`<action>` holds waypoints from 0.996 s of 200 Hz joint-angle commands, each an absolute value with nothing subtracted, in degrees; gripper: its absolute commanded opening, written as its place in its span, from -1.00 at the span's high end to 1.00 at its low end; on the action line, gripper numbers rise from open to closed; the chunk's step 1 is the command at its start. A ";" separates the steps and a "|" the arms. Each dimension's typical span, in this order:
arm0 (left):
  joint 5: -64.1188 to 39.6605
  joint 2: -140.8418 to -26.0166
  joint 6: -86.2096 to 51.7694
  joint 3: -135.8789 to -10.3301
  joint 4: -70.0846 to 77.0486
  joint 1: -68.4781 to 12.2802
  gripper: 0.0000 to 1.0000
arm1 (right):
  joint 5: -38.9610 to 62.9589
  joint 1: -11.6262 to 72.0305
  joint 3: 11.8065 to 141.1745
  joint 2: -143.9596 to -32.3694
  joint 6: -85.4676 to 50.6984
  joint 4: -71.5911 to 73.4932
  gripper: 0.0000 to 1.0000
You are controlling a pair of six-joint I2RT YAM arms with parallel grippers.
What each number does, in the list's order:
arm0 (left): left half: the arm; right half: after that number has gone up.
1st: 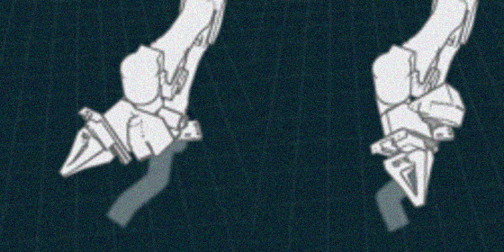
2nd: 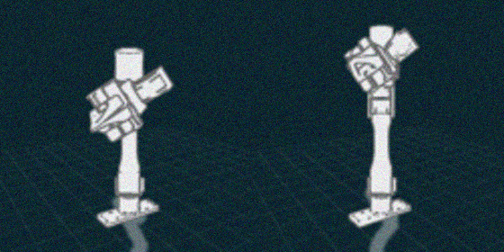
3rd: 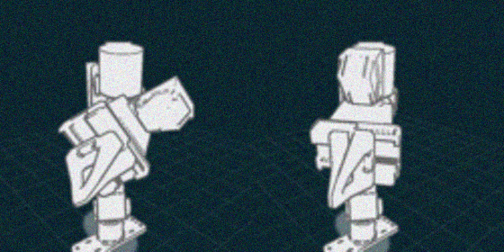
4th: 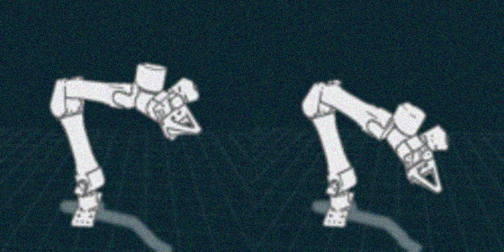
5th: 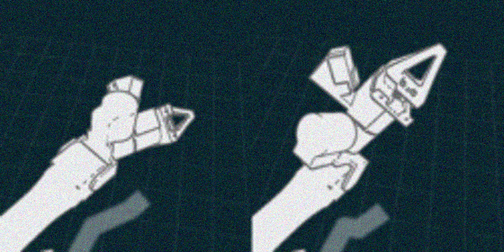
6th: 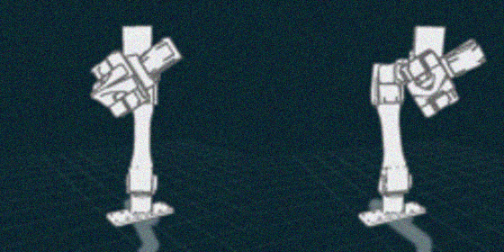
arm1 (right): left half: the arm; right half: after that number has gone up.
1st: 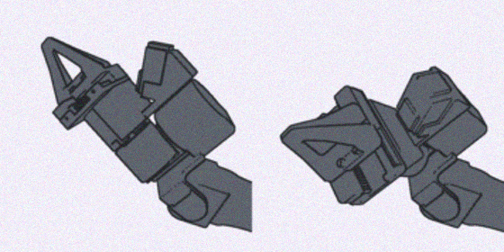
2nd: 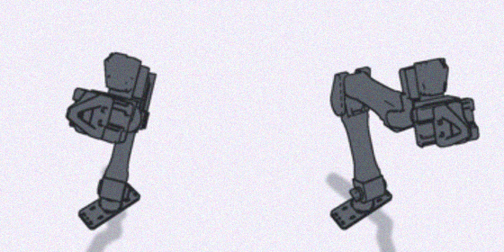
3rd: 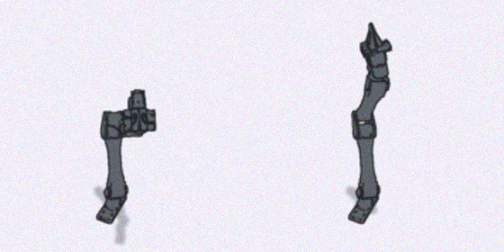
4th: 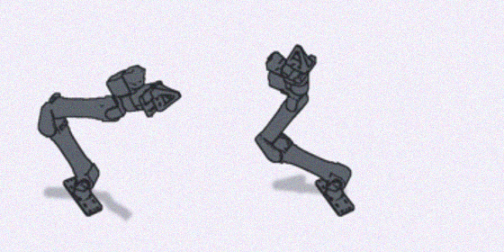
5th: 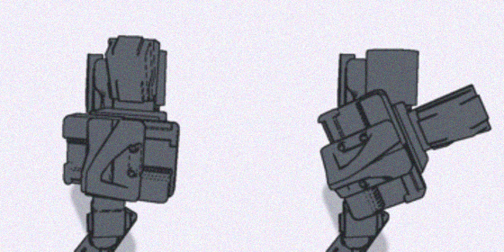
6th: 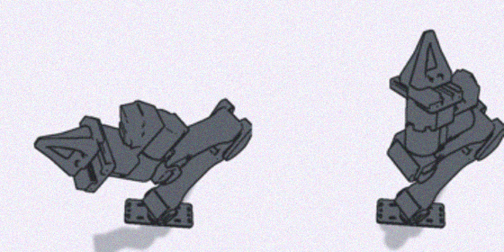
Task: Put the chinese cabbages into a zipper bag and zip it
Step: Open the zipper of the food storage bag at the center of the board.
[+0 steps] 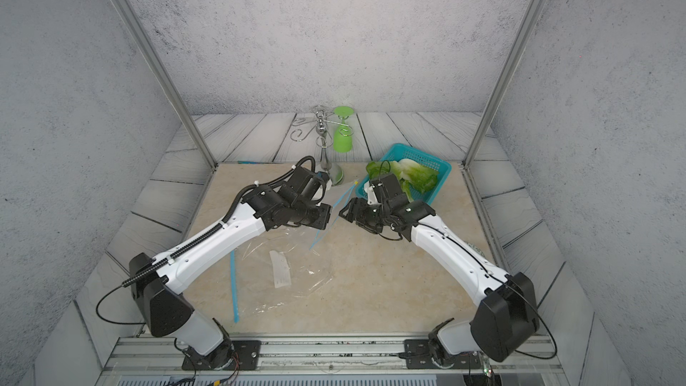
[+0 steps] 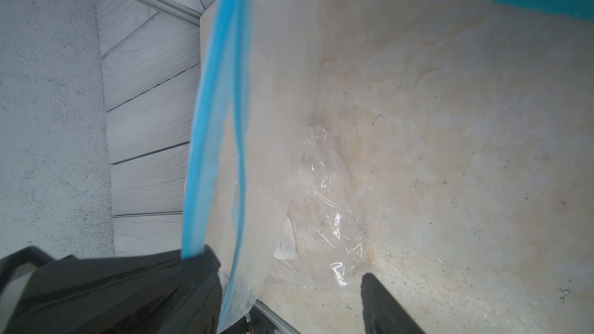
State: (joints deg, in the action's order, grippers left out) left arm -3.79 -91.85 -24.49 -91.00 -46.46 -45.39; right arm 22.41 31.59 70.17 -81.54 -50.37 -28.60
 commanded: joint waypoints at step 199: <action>0.46 -98.38 -24.10 -91.82 -49.01 -39.46 1.00 | 31.40 25.92 83.93 -88.07 -29.85 -44.19 -0.56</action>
State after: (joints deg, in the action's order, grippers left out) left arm -1.06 -94.96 -24.36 -91.22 -47.37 -39.53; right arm 25.19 30.09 80.42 -93.84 -32.60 -38.17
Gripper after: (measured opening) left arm 0.043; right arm 0.764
